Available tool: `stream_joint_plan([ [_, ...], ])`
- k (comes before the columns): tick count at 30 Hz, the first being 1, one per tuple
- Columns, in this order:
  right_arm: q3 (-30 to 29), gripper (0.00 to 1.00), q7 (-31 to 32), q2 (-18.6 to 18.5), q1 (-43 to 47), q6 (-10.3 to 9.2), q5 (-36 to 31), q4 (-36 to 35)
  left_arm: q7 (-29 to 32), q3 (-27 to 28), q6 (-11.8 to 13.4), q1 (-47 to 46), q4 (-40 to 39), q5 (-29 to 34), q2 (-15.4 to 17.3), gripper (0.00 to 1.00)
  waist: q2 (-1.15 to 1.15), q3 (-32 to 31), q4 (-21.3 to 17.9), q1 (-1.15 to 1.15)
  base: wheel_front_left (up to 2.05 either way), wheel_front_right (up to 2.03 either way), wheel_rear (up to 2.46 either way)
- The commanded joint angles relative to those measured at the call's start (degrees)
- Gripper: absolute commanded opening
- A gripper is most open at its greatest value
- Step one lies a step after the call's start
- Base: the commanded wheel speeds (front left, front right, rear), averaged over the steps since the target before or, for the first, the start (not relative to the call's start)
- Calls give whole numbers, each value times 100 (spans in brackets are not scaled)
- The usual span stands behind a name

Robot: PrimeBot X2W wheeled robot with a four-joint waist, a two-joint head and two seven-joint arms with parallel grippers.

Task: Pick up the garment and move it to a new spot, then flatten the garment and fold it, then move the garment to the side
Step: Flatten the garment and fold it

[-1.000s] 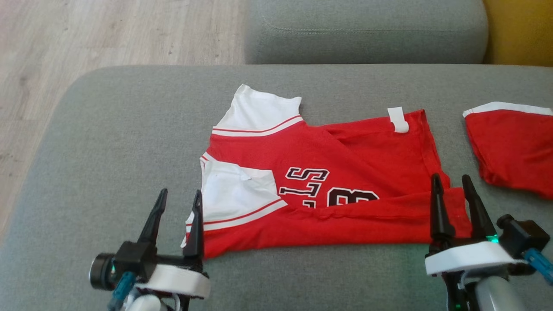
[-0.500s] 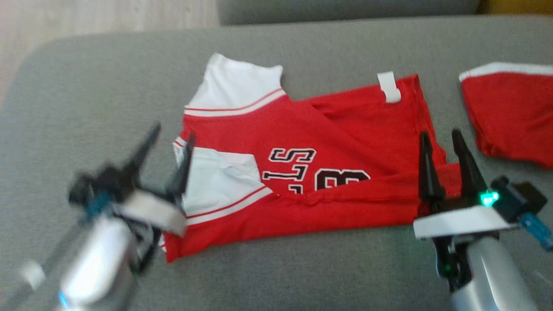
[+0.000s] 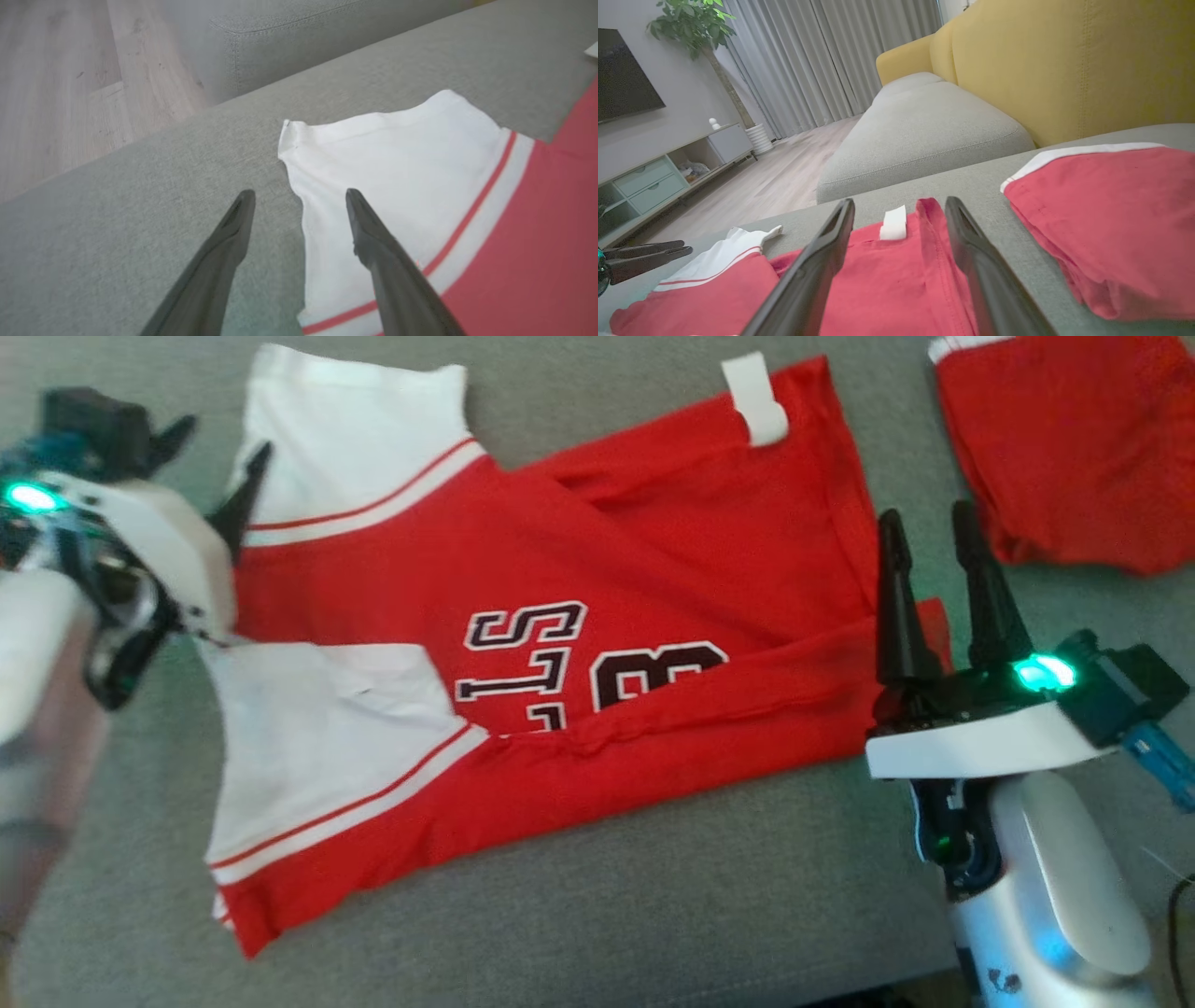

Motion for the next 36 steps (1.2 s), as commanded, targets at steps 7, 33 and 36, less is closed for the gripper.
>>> stream_joint_plan([
  [7,149,100,-61,-13,-150,-11,148,-317,44,-245,11,-898,356,-580,677,100,0,543,-558,-2,0,0,0],
  [33,-97,100,-61,-13,-305,-11,-139,-173,-154,-1729,10,-1413,493,-2055,832,0,0,388,-433,-2,0,0,0],
  [36,-215,100,-61,-13,-419,-11,-401,-2,-576,-1815,10,-1392,424,-2074,779,0,0,212,-271,-2,0,0,0],
])
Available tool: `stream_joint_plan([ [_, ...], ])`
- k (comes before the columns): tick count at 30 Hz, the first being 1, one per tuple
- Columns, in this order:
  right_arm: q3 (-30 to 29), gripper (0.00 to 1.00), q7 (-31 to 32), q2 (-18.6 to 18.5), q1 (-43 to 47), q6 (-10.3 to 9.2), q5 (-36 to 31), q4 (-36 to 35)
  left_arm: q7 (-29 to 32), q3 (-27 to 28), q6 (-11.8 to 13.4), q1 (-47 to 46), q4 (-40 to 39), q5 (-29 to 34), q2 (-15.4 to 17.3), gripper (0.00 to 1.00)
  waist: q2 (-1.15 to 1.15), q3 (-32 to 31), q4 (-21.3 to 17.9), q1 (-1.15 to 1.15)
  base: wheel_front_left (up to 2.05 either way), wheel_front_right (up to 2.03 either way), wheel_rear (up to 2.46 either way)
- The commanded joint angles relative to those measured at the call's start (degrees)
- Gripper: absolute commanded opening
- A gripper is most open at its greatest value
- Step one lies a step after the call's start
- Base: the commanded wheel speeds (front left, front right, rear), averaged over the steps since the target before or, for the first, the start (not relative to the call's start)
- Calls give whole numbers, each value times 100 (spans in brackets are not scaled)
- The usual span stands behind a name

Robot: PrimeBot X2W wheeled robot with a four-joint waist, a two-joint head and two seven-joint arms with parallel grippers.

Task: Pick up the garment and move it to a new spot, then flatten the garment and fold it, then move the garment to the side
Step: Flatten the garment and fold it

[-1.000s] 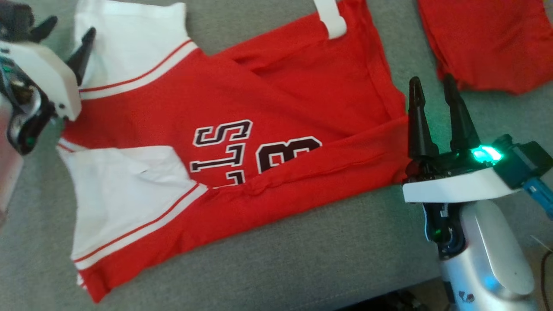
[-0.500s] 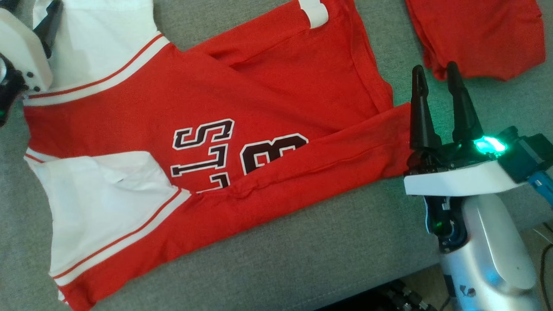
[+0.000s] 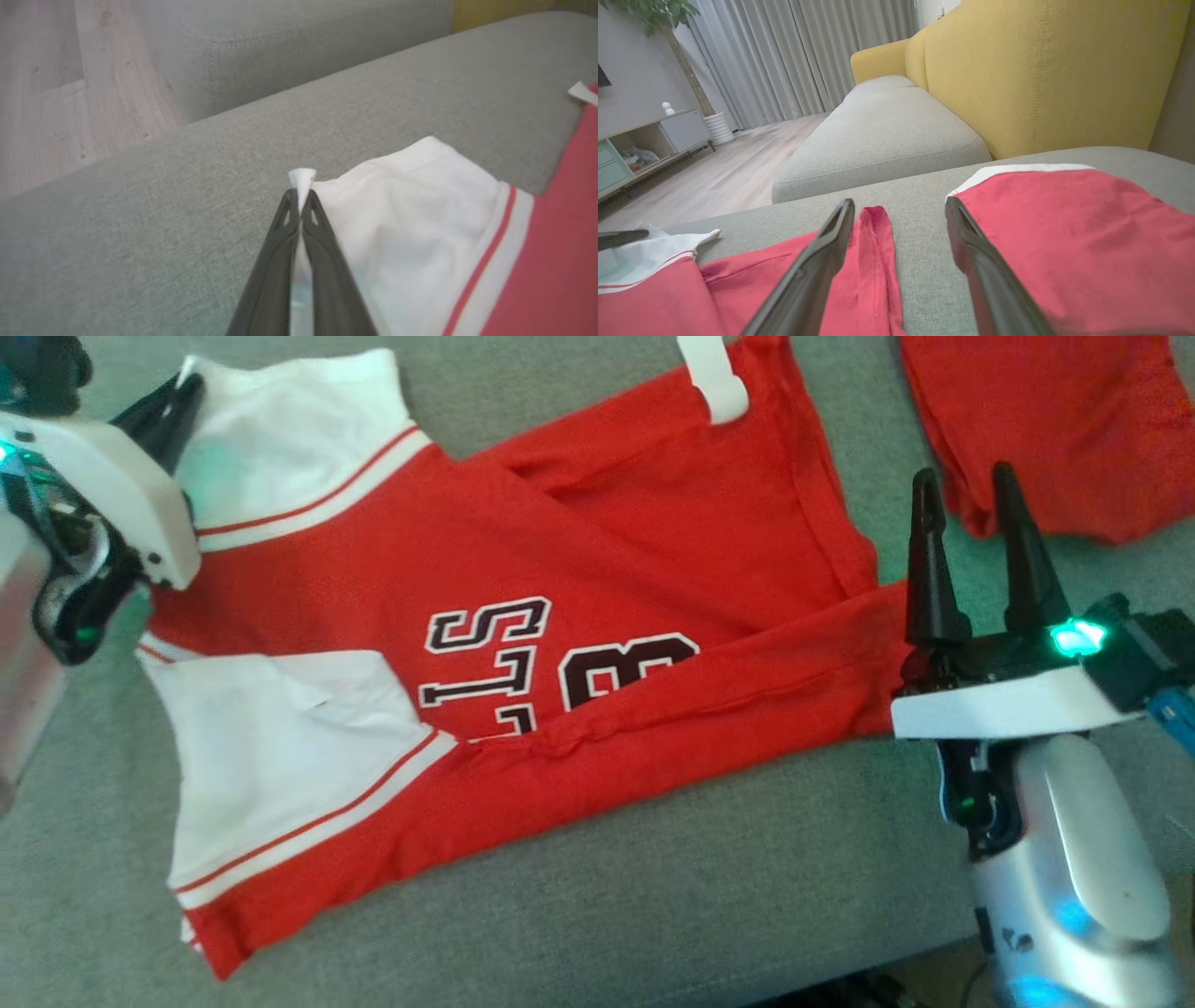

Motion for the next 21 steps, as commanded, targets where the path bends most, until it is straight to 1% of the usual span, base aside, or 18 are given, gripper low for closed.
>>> stream_joint_plan([
  [1,35,100,-53,-16,-132,-11,-157,-78,-250,172,10,-153,-154,16,208,0,0,-196,185,0,0,0,0],
  [5,-201,100,296,-16,-354,-11,-501,91,-764,41,10,-45,-347,42,129,0,0,-437,472,0,0,0,0],
  [10,-488,100,1181,-40,-707,-11,-1109,260,-1204,-88,10,99,-660,86,80,0,0,-646,860,0,0,0,0],
  [15,-621,100,2115,-255,-1197,-11,-1399,589,-1474,-139,33,322,-1016,119,71,0,0,-735,1215,0,0,0,0],
  [21,-541,100,2978,-637,-1836,-11,-1747,1457,-1606,-247,191,604,-1572,204,91,0,0,-738,1563,0,0,0,0],
])
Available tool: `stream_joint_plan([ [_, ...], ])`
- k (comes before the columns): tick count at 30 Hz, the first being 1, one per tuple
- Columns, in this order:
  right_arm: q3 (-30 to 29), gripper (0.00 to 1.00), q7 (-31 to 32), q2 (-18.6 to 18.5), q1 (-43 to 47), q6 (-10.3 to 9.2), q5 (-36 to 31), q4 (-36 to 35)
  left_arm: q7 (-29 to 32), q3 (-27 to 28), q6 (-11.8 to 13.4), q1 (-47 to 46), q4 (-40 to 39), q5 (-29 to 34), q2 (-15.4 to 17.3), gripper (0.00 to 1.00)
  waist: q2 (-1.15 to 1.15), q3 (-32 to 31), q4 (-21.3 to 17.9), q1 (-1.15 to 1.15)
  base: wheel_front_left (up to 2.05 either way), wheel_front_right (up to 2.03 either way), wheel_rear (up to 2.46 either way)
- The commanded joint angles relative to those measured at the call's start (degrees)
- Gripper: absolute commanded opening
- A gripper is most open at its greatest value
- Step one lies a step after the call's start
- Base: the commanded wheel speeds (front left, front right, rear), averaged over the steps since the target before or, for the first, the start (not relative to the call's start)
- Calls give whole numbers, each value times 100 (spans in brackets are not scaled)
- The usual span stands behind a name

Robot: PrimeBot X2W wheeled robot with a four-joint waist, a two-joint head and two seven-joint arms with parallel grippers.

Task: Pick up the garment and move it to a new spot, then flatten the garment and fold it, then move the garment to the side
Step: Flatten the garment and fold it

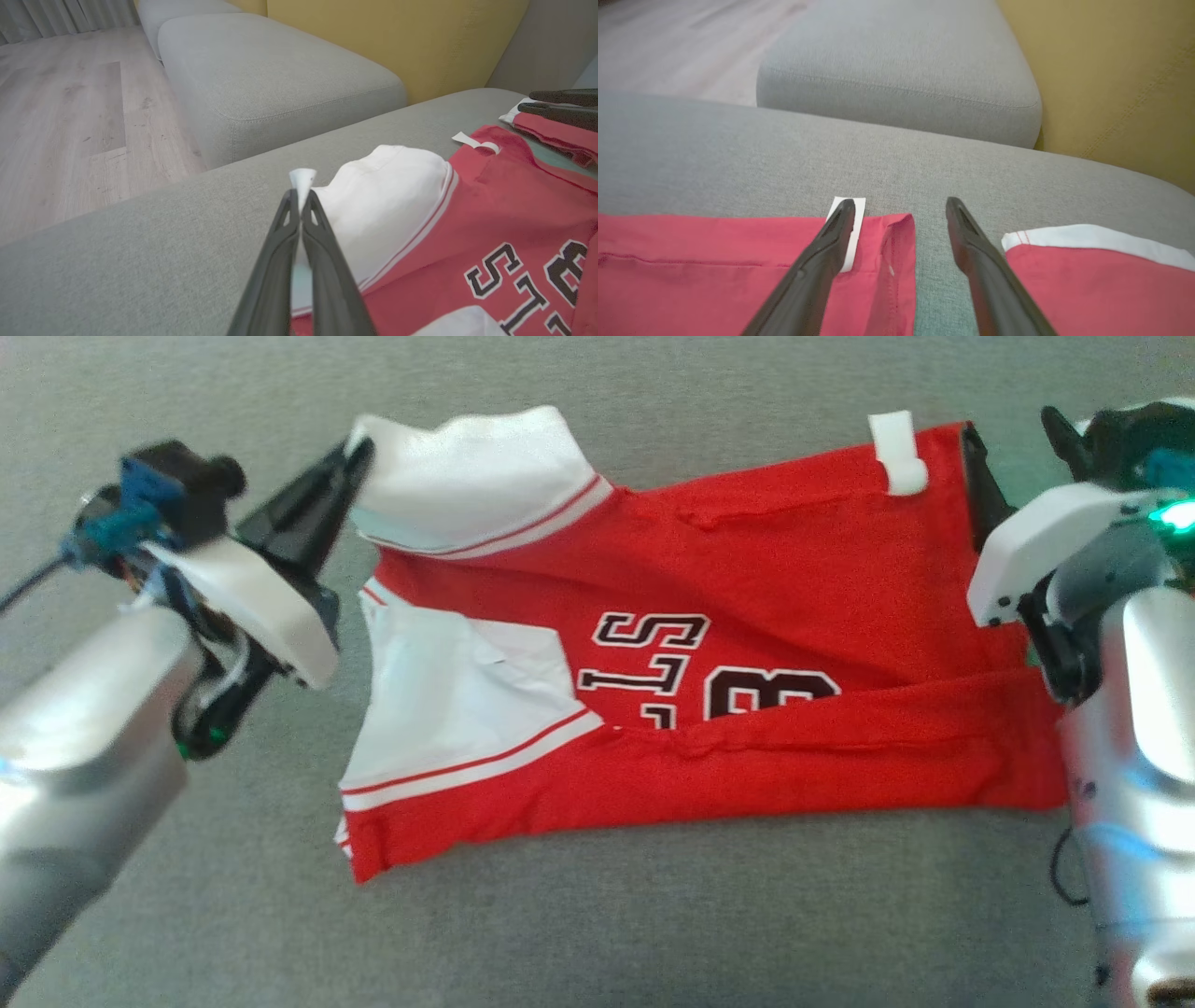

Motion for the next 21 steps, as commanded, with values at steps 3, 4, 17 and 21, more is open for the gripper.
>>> stream_joint_plan([
  [3,191,100,254,-253,-378,-11,-269,428,-64,132,137,-56,-380,112,201,0,0,0,255,1,0,0,0],
  [4,213,100,325,-319,-442,-11,-338,620,-51,107,154,-30,-454,122,191,0,0,7,297,1,0,0,0],
  [17,964,100,322,-769,-1086,-11,-642,2031,95,35,246,-46,-854,144,230,0,0,147,460,1,0,0,0],
  [21,1246,100,248,-886,-1330,-11,-651,2345,119,81,272,-142,-896,131,238,0,0,249,478,1,0,0,0],
])
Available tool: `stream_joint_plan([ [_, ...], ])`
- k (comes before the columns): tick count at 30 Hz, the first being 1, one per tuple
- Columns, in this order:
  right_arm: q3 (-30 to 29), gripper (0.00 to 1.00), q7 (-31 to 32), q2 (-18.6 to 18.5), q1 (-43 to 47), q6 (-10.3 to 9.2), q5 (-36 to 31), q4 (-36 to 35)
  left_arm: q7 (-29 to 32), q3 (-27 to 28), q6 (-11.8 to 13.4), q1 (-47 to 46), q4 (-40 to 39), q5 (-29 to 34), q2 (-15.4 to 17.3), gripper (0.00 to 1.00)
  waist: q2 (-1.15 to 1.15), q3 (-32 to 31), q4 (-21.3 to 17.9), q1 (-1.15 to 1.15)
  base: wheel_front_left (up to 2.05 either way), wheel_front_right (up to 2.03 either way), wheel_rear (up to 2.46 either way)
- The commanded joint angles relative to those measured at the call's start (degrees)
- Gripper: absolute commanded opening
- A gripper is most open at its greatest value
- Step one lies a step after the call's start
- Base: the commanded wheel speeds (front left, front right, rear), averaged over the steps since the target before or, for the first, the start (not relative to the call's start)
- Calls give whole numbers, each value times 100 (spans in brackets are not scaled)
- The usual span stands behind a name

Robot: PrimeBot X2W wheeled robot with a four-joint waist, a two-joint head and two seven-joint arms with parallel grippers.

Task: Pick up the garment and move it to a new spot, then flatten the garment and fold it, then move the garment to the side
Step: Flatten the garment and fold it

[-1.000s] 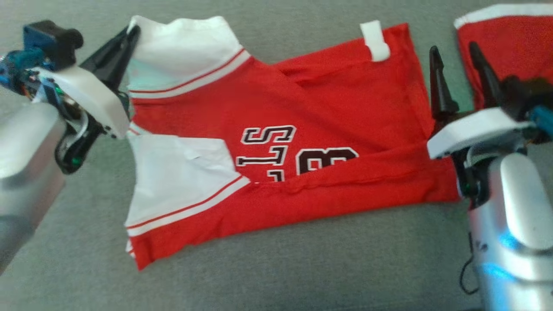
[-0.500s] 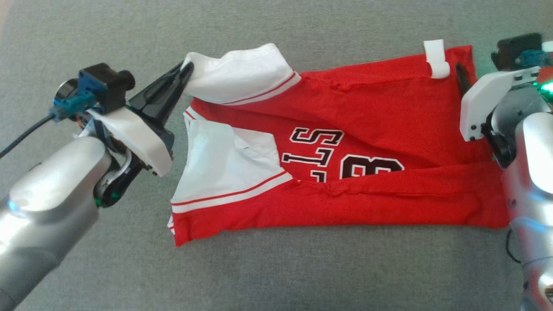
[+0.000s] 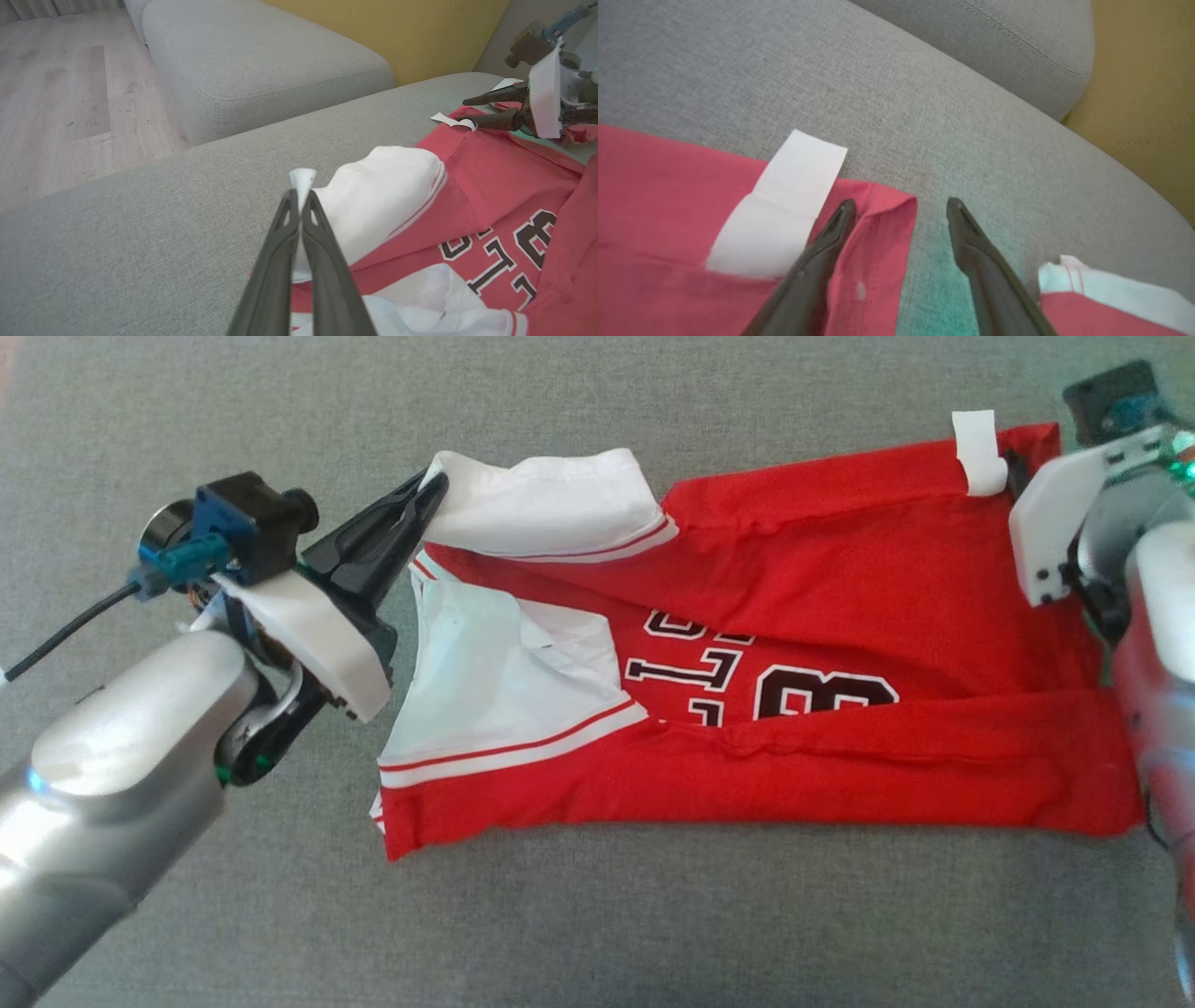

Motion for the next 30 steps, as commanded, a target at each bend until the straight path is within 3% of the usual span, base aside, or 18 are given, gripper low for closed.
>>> stream_joint_plan([
  [1,140,100,-16,-30,-6,-11,-11,-11,6,330,49,-291,-89,3,238,0,0,24,3,0,0,0,0],
  [2,203,100,-25,-39,-62,-11,27,81,9,341,51,-311,-71,-2,241,0,0,39,3,0,0,0,0],
  [3,251,47,-46,-47,-124,-11,73,159,14,351,51,-333,-45,-7,244,0,0,53,-1,0,0,0,0],
  [4,280,0,-103,-52,-193,-11,124,212,20,364,53,-355,-14,-16,245,0,0,65,-8,0,0,0,0],
  [12,-30,0,-821,198,-655,-11,908,426,145,464,107,-685,505,23,344,0,0,86,-234,0,0,0,0],
  [20,-390,0,-1341,594,-1165,-11,1949,395,183,555,-9,-1479,1356,261,298,0,0,272,-560,0,0,0,0],
  [30,-373,0,-2129,813,-1684,-11,2532,232,-546,609,-27,-2528,2578,830,-61,0,0,495,-835,0,0,0,0],
])
